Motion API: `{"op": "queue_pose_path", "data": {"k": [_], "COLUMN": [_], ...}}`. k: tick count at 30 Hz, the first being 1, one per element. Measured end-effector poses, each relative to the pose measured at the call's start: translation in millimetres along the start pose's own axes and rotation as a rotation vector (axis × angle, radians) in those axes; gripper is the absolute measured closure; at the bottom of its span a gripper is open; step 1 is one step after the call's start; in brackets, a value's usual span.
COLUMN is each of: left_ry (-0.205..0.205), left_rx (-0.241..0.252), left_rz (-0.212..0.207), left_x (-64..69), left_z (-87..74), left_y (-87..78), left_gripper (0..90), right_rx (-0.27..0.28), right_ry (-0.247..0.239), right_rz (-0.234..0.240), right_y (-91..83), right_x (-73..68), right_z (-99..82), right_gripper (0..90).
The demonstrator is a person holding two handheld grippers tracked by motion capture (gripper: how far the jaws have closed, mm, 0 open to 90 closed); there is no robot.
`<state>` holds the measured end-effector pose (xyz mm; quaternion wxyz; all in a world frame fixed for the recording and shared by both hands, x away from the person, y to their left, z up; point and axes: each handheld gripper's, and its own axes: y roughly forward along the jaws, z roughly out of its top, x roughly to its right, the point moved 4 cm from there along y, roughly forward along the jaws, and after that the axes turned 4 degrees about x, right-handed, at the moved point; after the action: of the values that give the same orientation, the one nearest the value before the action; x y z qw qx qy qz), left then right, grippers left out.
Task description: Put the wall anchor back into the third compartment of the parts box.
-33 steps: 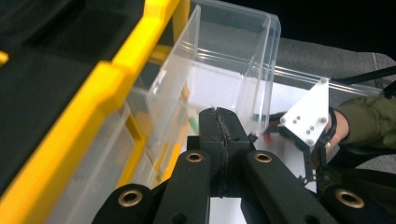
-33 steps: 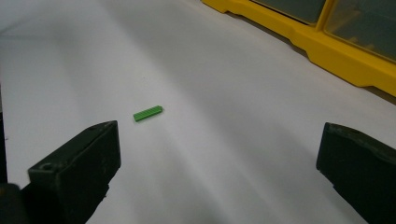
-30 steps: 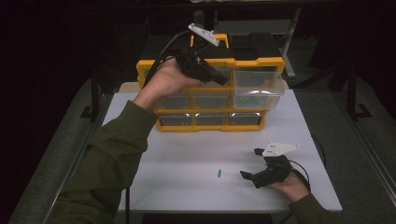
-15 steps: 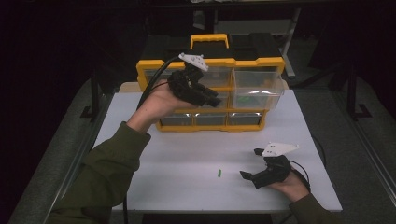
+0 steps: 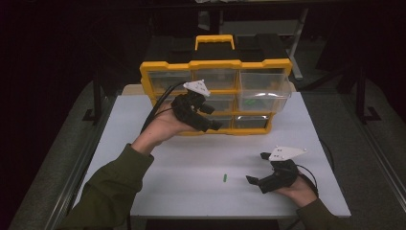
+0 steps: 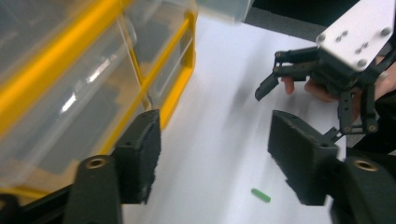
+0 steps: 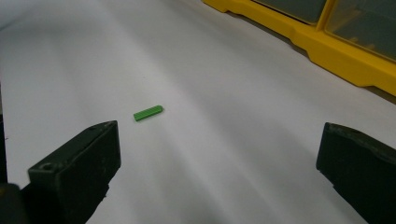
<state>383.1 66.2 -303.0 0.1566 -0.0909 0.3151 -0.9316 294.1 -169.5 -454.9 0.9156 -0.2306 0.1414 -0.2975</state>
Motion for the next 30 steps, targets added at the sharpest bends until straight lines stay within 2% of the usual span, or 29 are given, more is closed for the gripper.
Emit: {"op": "queue_pose_path", "data": {"k": [3, 4, 11, 12, 15, 17, 21, 25, 30], "left_ry": [-0.020, -0.020, -0.051, -0.046, -0.068, -0.063, -0.080, -0.078, -0.095], "left_rx": [-0.003, -0.003, -0.017, -0.019, -0.021, -0.028, -0.029, -0.049, -0.044], "left_rz": [-0.007, -0.007, -0.014, -0.015, -0.022, -0.022, -0.031, -0.043, -0.052], "left_x": [1.9, 1.9, 10.7, 11.3, 16.2, 18.8, 27.6, 34.1, 39.4], "left_z": [-16.1, -16.1, -43.8, -47.2, -57.1, -63.9, -78.5, -92.4, -103.5], "left_y": [8.2, 8.2, 27.0, 29.2, 36.6, 41.6, 54.1, 65.9, 75.5], "left_gripper": [27.3, 27.1, 23.2, 23.2, 22.7, 21.8, 21.8, 22.5, 27.3], "right_rx": [-0.002, -0.002, -0.004, -0.005, -0.001, -0.002, -0.003, -0.003, -0.006], "right_ry": [-0.006, -0.006, -0.009, -0.011, -0.014, -0.014, -0.012, -0.013, -0.012], "right_rz": [-0.001, -0.002, -0.002, -0.002, -0.004, -0.005, -0.005, -0.005, -0.005], "right_y": [0.1, 0.1, 0.7, 0.7, 1.2, 1.1, 1.2, 1.2, 1.8], "right_x": [0.8, 0.9, 0.8, 0.7, 0.4, 0.8, 1.0, 0.7, 0.5], "right_z": [-0.1, -0.1, -0.2, -0.2, -0.3, -0.4, -0.4, -0.4, -0.7], "right_gripper": [0.0, 0.0, 0.0, 0.0, 0.0, 0.0, 0.0, 0.0, 0.0]}}
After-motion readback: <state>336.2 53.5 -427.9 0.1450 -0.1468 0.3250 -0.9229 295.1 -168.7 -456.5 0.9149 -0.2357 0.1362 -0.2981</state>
